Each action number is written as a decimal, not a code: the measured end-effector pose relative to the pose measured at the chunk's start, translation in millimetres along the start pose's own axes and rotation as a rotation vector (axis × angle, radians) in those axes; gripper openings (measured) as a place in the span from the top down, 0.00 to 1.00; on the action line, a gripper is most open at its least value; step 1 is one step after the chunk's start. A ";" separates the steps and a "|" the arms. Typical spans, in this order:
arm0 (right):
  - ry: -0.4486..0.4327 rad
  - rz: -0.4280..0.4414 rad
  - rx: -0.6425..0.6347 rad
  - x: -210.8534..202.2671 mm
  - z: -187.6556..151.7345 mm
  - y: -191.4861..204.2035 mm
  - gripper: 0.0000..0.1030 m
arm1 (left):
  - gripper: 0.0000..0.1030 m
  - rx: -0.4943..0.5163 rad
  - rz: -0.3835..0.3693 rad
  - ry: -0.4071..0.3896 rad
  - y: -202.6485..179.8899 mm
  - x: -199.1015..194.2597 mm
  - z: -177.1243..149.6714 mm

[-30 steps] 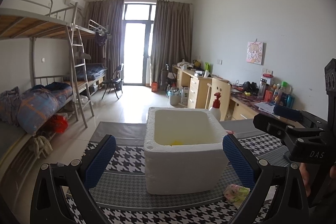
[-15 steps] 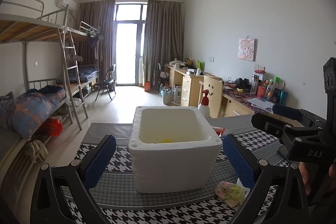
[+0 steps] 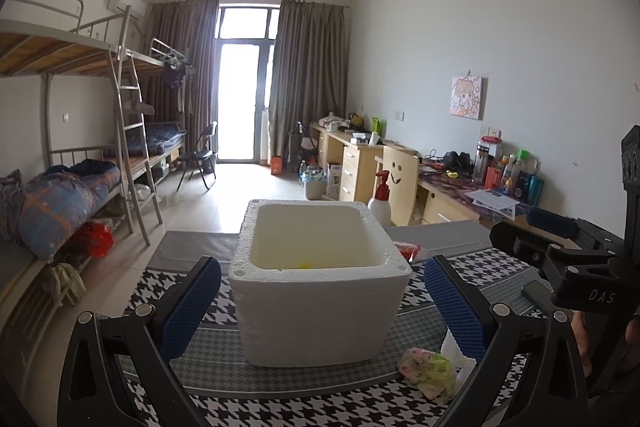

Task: Organize soft objects
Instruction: 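Withdraw both tools from the box back toward the remaining tissue and packet, then move the left tool down to the floral packet while the right tool approaches the white tissue, then close the left tool on the floral packet while the right tool grasps the white tissue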

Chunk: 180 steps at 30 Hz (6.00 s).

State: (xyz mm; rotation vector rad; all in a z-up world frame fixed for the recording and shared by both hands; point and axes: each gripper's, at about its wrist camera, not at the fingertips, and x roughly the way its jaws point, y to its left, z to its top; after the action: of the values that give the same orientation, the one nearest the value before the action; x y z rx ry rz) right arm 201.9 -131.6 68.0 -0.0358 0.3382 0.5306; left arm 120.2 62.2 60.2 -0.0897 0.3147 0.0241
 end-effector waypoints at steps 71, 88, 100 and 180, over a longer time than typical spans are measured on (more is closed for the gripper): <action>0.074 -0.139 0.169 -31.7 -64.7 -74.6 0.04 | 0.01 0.049 -0.182 0.125 -63.4 31.2 -51.6; 0.124 -0.156 0.144 -20.1 -81.9 -69.5 0.04 | 0.01 0.076 -0.217 0.197 -73.8 50.0 -67.0; 0.167 -0.169 0.179 -10.9 -89.8 -79.8 0.04 | 0.01 0.087 -0.229 0.243 -78.8 60.9 -77.9; 0.417 -0.057 0.315 44.9 -132.0 -112.1 0.73 | 0.66 0.081 -0.336 0.518 -108.7 131.6 -121.3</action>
State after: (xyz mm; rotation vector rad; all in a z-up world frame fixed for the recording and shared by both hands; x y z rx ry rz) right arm 254.0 -222.3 -77.2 0.1509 0.8229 0.4054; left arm 212.0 -55.9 -86.3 -0.0659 0.8133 -0.3497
